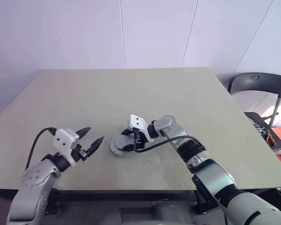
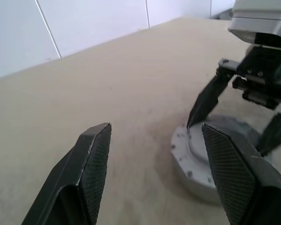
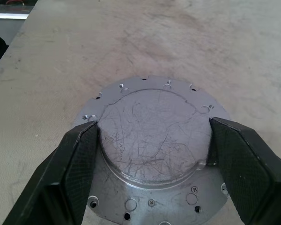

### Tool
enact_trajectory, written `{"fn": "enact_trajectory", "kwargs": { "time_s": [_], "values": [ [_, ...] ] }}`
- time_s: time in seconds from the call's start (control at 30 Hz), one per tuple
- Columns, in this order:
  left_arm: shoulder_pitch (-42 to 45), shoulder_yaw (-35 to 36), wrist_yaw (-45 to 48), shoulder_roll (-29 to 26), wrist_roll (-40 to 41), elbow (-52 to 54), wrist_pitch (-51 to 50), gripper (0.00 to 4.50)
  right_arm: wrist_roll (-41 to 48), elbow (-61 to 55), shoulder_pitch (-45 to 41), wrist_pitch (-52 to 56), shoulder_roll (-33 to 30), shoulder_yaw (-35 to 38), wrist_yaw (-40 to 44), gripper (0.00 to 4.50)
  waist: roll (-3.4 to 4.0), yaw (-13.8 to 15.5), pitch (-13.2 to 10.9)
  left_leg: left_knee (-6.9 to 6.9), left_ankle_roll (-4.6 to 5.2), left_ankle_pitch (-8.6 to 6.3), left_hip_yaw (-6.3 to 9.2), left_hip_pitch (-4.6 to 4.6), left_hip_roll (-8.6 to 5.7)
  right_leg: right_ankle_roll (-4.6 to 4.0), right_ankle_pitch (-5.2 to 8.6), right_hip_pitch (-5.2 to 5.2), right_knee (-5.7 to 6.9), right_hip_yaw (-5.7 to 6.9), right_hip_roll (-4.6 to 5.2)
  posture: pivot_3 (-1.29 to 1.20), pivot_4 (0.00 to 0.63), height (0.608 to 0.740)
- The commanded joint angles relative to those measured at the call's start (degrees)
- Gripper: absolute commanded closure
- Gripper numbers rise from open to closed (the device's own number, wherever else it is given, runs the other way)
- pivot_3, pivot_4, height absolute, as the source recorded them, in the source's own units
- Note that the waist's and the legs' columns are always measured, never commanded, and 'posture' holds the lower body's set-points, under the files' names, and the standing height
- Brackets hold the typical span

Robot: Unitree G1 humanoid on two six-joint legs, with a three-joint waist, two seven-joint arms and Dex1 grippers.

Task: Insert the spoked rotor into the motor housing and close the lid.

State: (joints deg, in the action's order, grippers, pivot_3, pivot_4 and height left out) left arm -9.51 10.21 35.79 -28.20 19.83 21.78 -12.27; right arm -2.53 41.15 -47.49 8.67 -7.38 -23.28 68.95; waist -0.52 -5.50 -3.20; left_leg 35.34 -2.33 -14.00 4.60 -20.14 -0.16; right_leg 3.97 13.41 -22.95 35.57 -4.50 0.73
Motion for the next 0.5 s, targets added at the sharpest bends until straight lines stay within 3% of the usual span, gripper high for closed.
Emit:
{"fn": "enact_trajectory", "kwargs": {
  "time_s": [0.03,0.5],
  "values": [
    [2.2,-3.9,0.1,0.7,-2.9,-2.0,2.1,1.24,-2.8,0.9,1.4,2.5,-1.4,-2.2,0.1,1.08,0.01,0.0,0.0,-0.01,0.0,0.0,0.0,0.0,0.0,0.0,0.0,0.01,0.0,0.0,0.0,0.0,0.0,0.74],
    [9.4,-10.5,-2.6,4.2,-8.7,-9.1,3.4,1.24,-2.2,-3.6,3.9,4.7,-3.2,-2.1,-0.2,1.08,-0.01,0.6,0.1,0.01,0.0,0.0,0.02,-0.01,-0.06,0.02,0.0,0.11,-0.1,0.0,0.04,0.0,0.0,0.74]
  ]
}}
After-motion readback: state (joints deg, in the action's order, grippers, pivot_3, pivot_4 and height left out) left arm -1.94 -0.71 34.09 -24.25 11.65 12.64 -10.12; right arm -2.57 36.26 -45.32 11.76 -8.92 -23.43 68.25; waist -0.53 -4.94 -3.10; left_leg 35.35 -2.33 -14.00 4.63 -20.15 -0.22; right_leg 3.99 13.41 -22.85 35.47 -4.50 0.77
